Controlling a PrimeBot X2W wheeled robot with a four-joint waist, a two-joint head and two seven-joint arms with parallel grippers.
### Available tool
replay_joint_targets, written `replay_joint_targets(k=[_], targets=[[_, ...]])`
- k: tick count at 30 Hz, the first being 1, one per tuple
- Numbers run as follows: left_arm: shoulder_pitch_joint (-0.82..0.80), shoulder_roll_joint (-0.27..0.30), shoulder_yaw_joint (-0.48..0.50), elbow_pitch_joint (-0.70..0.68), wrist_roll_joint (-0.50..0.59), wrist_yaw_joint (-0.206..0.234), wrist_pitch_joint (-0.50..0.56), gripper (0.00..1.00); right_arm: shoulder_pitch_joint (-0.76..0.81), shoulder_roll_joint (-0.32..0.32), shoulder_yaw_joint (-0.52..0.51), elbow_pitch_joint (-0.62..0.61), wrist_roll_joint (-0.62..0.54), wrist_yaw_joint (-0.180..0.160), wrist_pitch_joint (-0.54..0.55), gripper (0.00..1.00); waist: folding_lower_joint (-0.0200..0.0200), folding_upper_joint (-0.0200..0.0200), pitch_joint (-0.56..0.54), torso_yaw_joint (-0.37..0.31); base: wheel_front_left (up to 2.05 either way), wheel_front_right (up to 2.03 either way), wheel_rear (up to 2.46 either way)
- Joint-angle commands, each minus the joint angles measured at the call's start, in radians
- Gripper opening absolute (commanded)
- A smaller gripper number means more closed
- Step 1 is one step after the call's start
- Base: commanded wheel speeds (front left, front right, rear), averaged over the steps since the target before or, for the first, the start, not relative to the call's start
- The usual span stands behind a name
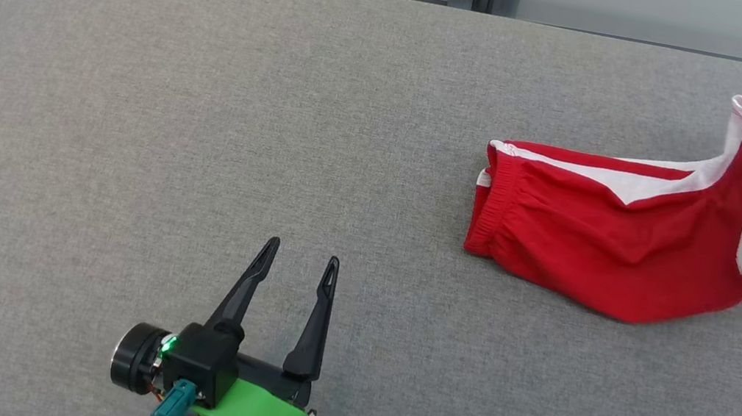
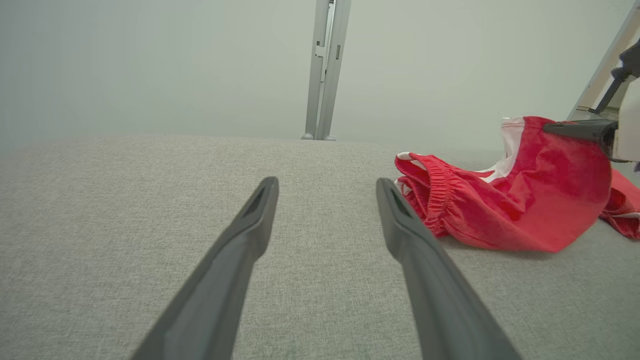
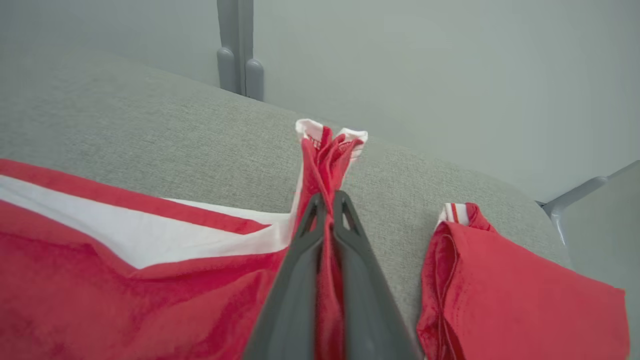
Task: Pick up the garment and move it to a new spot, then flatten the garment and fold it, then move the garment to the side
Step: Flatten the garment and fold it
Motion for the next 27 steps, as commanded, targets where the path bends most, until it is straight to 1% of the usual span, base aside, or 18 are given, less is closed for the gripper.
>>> replay_joint_targets(k=[1, 6, 9, 11, 14, 16, 19, 23, 24, 27], targets=[[0.011, 0.002, 0.002, 0.003, -0.016, -0.002, -0.003, 1.0, -0.01, 0.026, -0.027, -0.028, -0.035, -0.002, 0.007, 0.0, 0.0, -0.0001, -0.003, 0.011, 0.0, 0.0, 0.0], [0.019, 0.002, 0.004, 0.014, -0.029, -0.004, -0.003, 1.0, 0.04, 0.156, -0.123, -0.155, -0.158, -0.002, 0.051, 0.0, 0.0, -0.0001, -0.002, 0.03, 0.0, 0.0, 0.0], [0.012, 0.002, -0.003, 0.017, -0.035, -0.003, -0.003, 1.0, 0.084, 0.243, -0.167, -0.259, -0.229, -0.002, 0.093, 0.0, 0.0, -0.0001, 0.003, 0.044, 0.0, 0.0, 0.0], [0.003, 0.002, -0.007, 0.018, -0.041, 0.0, -0.003, 1.0, 0.117, 0.295, -0.178, -0.328, -0.269, -0.002, 0.123, 0.0, 0.0, -0.0001, 0.01, 0.054, 0.0, 0.0, 0.0], [-0.007, 0.002, -0.01, 0.021, -0.05, 0.0, -0.003, 1.0, 0.173, 0.355, -0.171, -0.42, -0.309, -0.002, 0.168, 0.0, 0.0, -0.0001, 0.021, 0.066, 0.0, 0.0, 0.0], [-0.014, 0.002, -0.01, 0.023, -0.051, -0.001, -0.003, 1.0, 0.208, 0.382, -0.156, -0.465, -0.319, -0.002, 0.195, 0.0, 0.0, -0.0001, 0.028, 0.073, 0.0, 0.0, 0.0], [-0.023, 0.002, -0.016, 0.027, -0.06, -0.001, -0.003, 1.0, 0.257, 0.406, -0.131, -0.491, -0.328, -0.002, 0.231, 0.0, 0.0, -0.0001, 0.036, 0.083, 0.0, 0.0, 0.0], [-0.035, 0.002, -0.024, 0.03, -0.067, 0.0, -0.003, 1.0, 0.296, 0.424, -0.101, -0.462, -0.312, -0.002, 0.245, 0.0, 0.0, -0.0001, 0.045, 0.092, 0.0, 0.0, 0.0], [-0.039, 0.002, -0.027, 0.032, -0.071, 0.0, -0.003, 1.0, 0.301, 0.428, -0.097, -0.436, -0.316, -0.002, 0.24, 0.0, 0.0, -0.0001, 0.048, 0.095, 0.0, 0.0, 0.0], [-0.043, 0.002, -0.026, 0.032, -0.073, 0.0, -0.003, 1.0, 0.303, 0.438, -0.098, -0.414, -0.308, -0.002, 0.218, 0.0, 0.0, -0.0001, 0.051, 0.095, 0.0, 0.0, 0.0]])
